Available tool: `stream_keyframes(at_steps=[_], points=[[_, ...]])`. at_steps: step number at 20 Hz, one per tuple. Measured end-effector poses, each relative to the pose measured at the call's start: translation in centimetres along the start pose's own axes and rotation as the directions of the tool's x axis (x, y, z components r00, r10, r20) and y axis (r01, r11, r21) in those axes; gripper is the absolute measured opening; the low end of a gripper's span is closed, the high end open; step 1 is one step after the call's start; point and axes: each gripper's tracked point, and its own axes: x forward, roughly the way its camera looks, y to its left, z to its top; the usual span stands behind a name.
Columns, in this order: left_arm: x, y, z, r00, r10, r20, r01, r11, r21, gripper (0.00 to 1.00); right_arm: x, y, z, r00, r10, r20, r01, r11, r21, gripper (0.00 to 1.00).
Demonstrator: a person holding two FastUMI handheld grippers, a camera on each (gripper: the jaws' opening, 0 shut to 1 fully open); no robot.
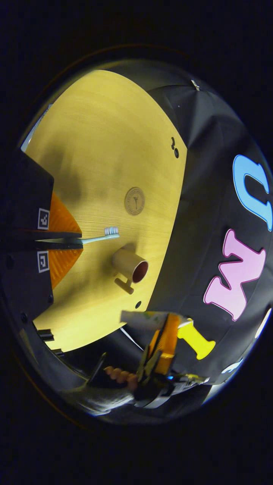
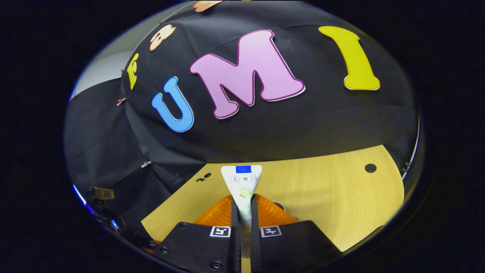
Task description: Put the toothbrush and toothpaste on the desktop into the cup, then pick up the cup and place it on the coaster on the desktop.
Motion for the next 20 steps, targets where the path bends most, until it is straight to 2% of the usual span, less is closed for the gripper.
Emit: stream_keyframes(at_steps=[4, 9, 12, 18, 20], points=[[-1.2, -0.1, -1.8, 1.000, 0.014, -0.012, -0.015, 1.000, -0.026, 0.06, 5.1, -1.4, 1.4, 0.998, 0.001, 0.069, 0.000, 1.000, -0.006, 0.13], [-1.9, 0.9, -2.8, 0.998, 0.053, -0.015, -0.054, 0.998, -0.037, 0.06, 9.6, -3.4, -0.6, 0.996, -0.003, 0.091, 0.011, 0.996, -0.086, 0.14], [-1.8, 1.4, -3.4, 0.997, 0.069, -0.024, -0.070, 0.996, -0.057, 0.06, 10.9, -4.0, -2.3, 0.996, -0.011, 0.084, 0.023, 0.988, -0.151, 0.14], [-1.6, 1.8, -4.2, 0.995, 0.086, -0.045, -0.088, 0.995, -0.052, 0.06, 11.1, -6.6, -7.5, 0.996, -0.086, 0.028, 0.090, 0.985, -0.148, 0.14], [-1.5, 1.7, -3.5, 0.995, 0.088, -0.043, -0.090, 0.995, -0.051, 0.06, 10.9, -6.5, -7.6, 0.995, -0.086, 0.043, 0.091, 0.986, -0.142, 0.14]])
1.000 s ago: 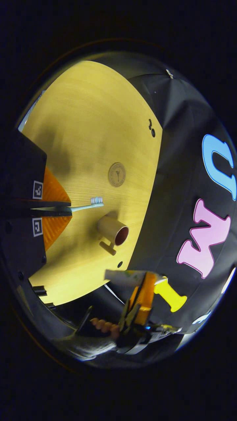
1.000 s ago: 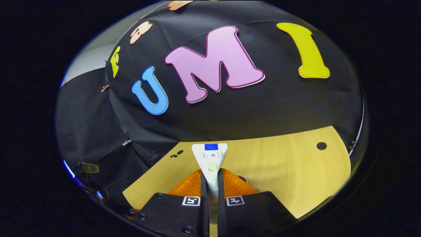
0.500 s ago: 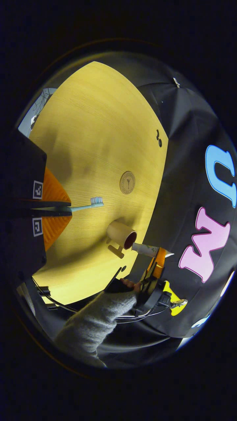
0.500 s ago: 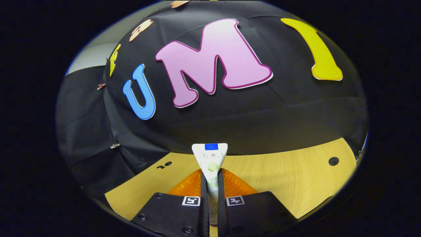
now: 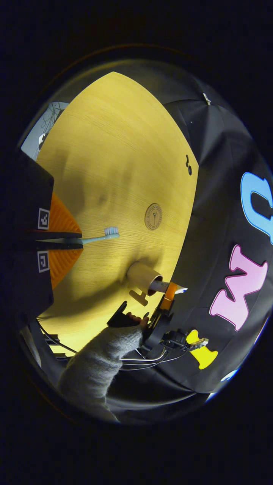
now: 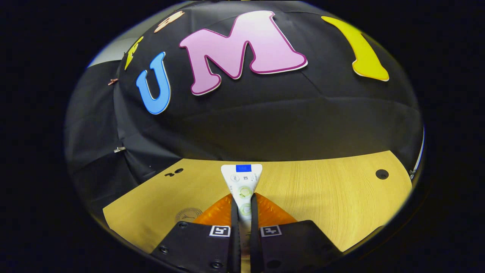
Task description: Put the toothbrush and toothpaste on the desktop into the cup, then pick up the cup and place it on the coaster on the desktop.
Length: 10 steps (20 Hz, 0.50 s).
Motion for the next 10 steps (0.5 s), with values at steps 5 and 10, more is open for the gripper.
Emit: stream_keyframes(at_steps=[5, 10], points=[[0.0, -0.4, 0.4, 1.000, -0.006, 0.016, 0.007, 1.000, -0.002, 0.06, -0.2, 0.1, -1.5, 0.999, -0.013, -0.048, 0.012, 1.000, -0.021, 0.19], [-0.2, -1.0, 1.4, 0.999, -0.023, 0.035, 0.023, 1.000, -0.003, 0.06, -1.2, 0.7, -1.8, 0.998, -0.002, -0.069, 0.002, 1.000, 0.005, 0.32]])
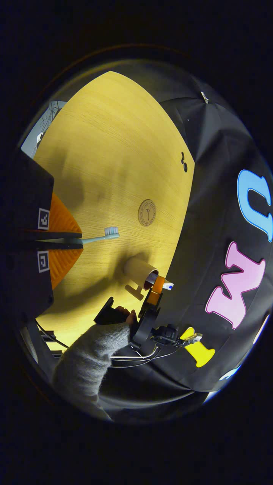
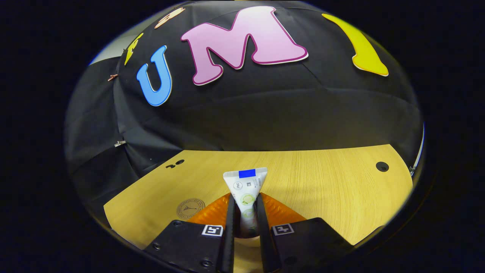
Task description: Put the toothbrush and toothpaste on the desktop into the cup, then pick up the cup and place it on the coaster on the desktop.
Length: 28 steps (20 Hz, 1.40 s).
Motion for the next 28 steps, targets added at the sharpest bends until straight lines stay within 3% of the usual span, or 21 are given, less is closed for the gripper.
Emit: stream_keyframes(at_steps=[1, 2, 3, 4, 5, 6, 7, 8, 9, 11, 13, 14, 15, 16, 22, 28], points=[[0.1, -0.2, 0.6, 1.000, -0.006, 0.010, 0.006, 1.000, -0.002, 0.06, -0.2, 0.0, 0.1, 1.000, -0.004, -0.001, 0.004, 1.000, 0.002, 0.24], [0.3, -0.4, 1.4, 1.000, -0.012, 0.023, 0.012, 1.000, -0.003, 0.06, -0.5, -0.1, 0.2, 1.000, -0.007, -0.003, 0.007, 1.000, 0.002, 0.37], [0.6, -0.7, 2.4, 0.999, -0.020, 0.039, 0.020, 1.000, -0.004, 0.06, -0.8, -0.2, 0.1, 1.000, -0.011, -0.013, 0.011, 1.000, 0.003, 0.27], [1.0, -1.1, 3.6, 0.998, -0.028, 0.058, 0.028, 1.000, -0.004, 0.06, -1.3, -0.3, 0.0, 1.000, -0.013, -0.020, 0.013, 1.000, 0.005, 0.28], [1.4, -1.5, 4.7, 0.996, -0.036, 0.079, 0.036, 0.999, -0.001, 0.06, -1.6, -0.6, 0.1, 1.000, -0.020, -0.024, 0.020, 1.000, 0.006, 0.39], [1.9, -1.9, 6.0, 0.994, -0.043, 0.101, 0.044, 0.999, -0.001, 0.06, -2.1, -1.0, 0.2, 0.999, -0.029, -0.026, 0.029, 1.000, 0.007, 0.39], [2.2, -2.5, 7.2, 0.990, -0.057, 0.126, 0.058, 0.998, -0.004, 0.06, -2.7, -1.3, 0.4, 0.999, -0.044, -0.023, 0.044, 0.999, 0.004, 0.29], [2.5, -3.1, 8.6, 0.986, -0.070, 0.150, 0.072, 0.997, -0.007, 0.06, -3.4, -1.9, 0.7, 0.998, -0.065, -0.014, 0.065, 0.998, -0.007, 0.31], [2.8, -3.8, 9.7, 0.982, -0.085, 0.171, 0.088, 0.996, -0.009, 0.06, -3.9, -2.5, 1.0, 0.997, -0.081, -0.004, 0.081, 0.997, -0.015, 0.43], [3.8, -5.1, 12.3, 0.970, -0.114, 0.213, 0.118, 0.993, -0.010, 0.06, -5.0, -2.9, 0.9, 0.996, -0.084, -0.016, 0.084, 0.996, -0.005, 0.54], [4.8, -6.3, 14.7, 0.956, -0.139, 0.260, 0.149, 0.989, -0.019, 0.06, -6.4, -3.6, 0.5, 0.995, -0.098, -0.025, 0.098, 0.995, 0.004, 0.54], [5.3, -7.0, 15.9, 0.947, -0.150, 0.284, 0.163, 0.986, -0.025, 0.06, -7.1, -4.0, 0.2, 0.994, -0.107, -0.030, 0.107, 0.994, 0.007, 0.44], [5.9, -7.5, 16.9, 0.937, -0.159, 0.310, 0.178, 0.984, -0.032, 0.06, -7.7, -4.6, 0.0, 0.992, -0.122, -0.027, 0.123, 0.992, 0.006, 0.54], [6.5, -8.1, 18.0, 0.927, -0.166, 0.336, 0.191, 0.981, -0.042, 0.06, -8.3, -5.0, -0.4, 0.991, -0.132, -0.032, 0.132, 0.991, 0.004, 0.54], [10.1, -9.7, 22.0, 0.881, -0.147, 0.450, 0.212, 0.972, -0.098, 0.06, -10.8, -8.4, -3.9, 0.978, -0.176, -0.109, 0.179, 0.984, 0.019, 0.54], [14.7, -10.4, 24.8, 0.828, -0.106, 0.551, 0.174, 0.982, -0.071, 0.06, -12.2, -10.9, -6.3, 0.967, -0.202, -0.154, 0.204, 0.979, -0.001, 0.54]])
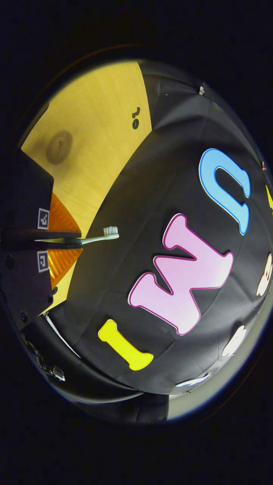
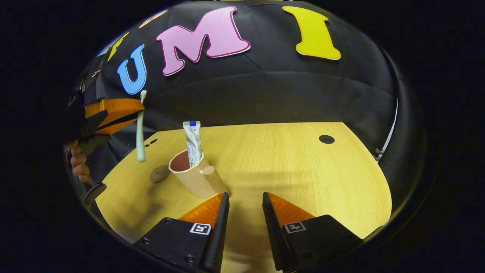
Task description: Put the toothbrush and toothpaste on the desktop into the cup, then pick up the cup and place it on the coaster on the desktop.
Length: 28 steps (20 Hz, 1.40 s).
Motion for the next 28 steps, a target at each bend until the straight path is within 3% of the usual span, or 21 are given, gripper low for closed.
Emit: stream_keyframes(at_steps=[7, 8, 9, 12, 13, 14, 16, 17, 18, 19, 22, 28], points=[[3.9, 1.0, -3.6, 0.996, 0.056, 0.065, -0.065, 0.988, 0.139, 0.06, -0.4, -1.0, -0.7, 1.000, 0.000, -0.013, -0.001, 1.000, -0.009, 0.54], [4.0, 1.1, -4.2, 0.996, 0.063, 0.064, -0.073, 0.982, 0.174, 0.06, -0.3, -1.0, -0.8, 1.000, 0.005, -0.017, -0.005, 1.000, -0.008, 0.44], [4.2, 1.1, -4.9, 0.996, 0.064, 0.060, -0.075, 0.976, 0.205, 0.06, -0.2, -0.9, -1.0, 1.000, 0.010, -0.023, -0.010, 1.000, -0.005, 0.54], [4.6, 1.4, -6.9, 0.997, 0.067, 0.043, -0.076, 0.961, 0.267, 0.06, 0.2, -0.9, -1.7, 0.999, 0.022, -0.047, -0.023, 1.000, -0.005, 0.54], [4.7, 1.5, -7.4, 0.997, 0.066, 0.042, -0.075, 0.954, 0.289, 0.06, 0.3, -0.9, -2.0, 0.998, 0.027, -0.060, -0.027, 1.000, -0.004, 0.44], [4.7, 1.5, -7.6, 0.997, 0.068, 0.045, -0.078, 0.947, 0.312, 0.06, 0.4, -0.9, -2.2, 0.997, 0.030, -0.065, -0.030, 1.000, -0.001, 0.54], [4.5, 1.8, -8.2, 0.996, 0.075, 0.055, -0.090, 0.929, 0.360, 0.06, 0.6, -0.8, -2.1, 0.997, 0.037, -0.069, -0.037, 0.999, 0.009, 0.54], [4.4, 2.0, -8.5, 0.995, 0.080, 0.058, -0.097, 0.916, 0.389, 0.06, 0.7, -0.6, -2.2, 0.996, 0.050, -0.077, -0.049, 0.999, 0.017, 0.54], [4.3, 2.0, -8.6, 0.995, 0.079, 0.062, -0.097, 0.908, 0.408, 0.06, 0.8, -0.4, -2.2, 0.994, 0.066, -0.085, -0.064, 0.998, 0.022, 0.46], [4.3, 1.7, -8.9, 0.996, 0.063, 0.058, -0.081, 0.904, 0.420, 0.07, 0.9, -0.1, -2.1, 0.991, 0.093, -0.099, -0.091, 0.996, 0.022, 0.55], [3.8, 1.3, -10.4, 0.999, 0.040, 0.006, -0.039, 0.902, 0.430, 0.14, 1.2, 0.2, -2.4, 0.975, 0.164, -0.152, -0.166, 0.986, -0.001, 0.57], [1.9, 2.1, -11.4, 0.998, 0.039, -0.058, -0.012, 0.913, 0.408, 0.23, 1.6, 0.8, -0.2, 0.945, 0.242, -0.219, -0.280, 0.946, -0.163, 0.61]])
